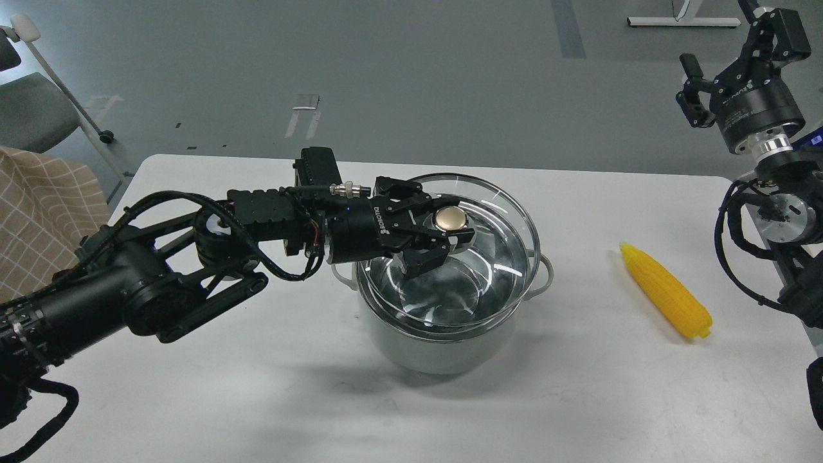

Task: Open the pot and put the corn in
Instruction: 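Lift the glass lid off the pot with the left gripper, then lower the glass lid onto the table beside the pot and release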

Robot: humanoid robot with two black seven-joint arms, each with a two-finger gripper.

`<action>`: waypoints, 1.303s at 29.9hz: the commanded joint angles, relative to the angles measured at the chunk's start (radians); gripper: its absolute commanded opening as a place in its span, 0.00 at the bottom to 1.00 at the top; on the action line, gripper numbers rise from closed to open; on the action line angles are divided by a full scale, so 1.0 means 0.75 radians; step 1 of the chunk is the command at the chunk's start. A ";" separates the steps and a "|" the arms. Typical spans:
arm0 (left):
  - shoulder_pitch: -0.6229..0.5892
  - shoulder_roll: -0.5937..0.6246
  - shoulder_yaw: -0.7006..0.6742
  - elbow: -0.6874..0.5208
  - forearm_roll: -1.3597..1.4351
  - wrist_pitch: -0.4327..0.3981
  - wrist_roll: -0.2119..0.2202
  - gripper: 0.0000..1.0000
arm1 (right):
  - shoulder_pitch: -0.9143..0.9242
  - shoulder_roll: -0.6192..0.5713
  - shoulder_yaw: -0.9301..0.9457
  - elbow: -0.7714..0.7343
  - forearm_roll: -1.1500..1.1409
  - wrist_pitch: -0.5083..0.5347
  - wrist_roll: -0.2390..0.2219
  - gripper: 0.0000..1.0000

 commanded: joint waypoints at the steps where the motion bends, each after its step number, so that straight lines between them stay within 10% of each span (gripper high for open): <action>1: -0.066 0.066 -0.049 -0.055 0.000 0.002 0.001 0.02 | -0.003 -0.003 0.000 0.000 0.000 0.000 0.000 1.00; 16: 0.134 0.880 -0.072 -0.112 -0.147 0.310 0.001 0.03 | -0.032 -0.042 -0.002 0.035 0.000 0.000 0.000 1.00; 24: 0.445 0.856 -0.062 0.031 -0.399 0.421 0.001 0.04 | -0.048 -0.038 -0.002 0.037 0.000 0.000 0.000 1.00; 30: 0.474 0.604 -0.054 0.374 -0.399 0.584 0.001 0.04 | -0.050 -0.040 -0.002 0.037 0.000 0.002 0.000 1.00; 39: 0.533 0.473 -0.053 0.454 -0.397 0.669 0.001 0.04 | -0.060 -0.044 -0.002 0.039 0.000 0.002 0.000 1.00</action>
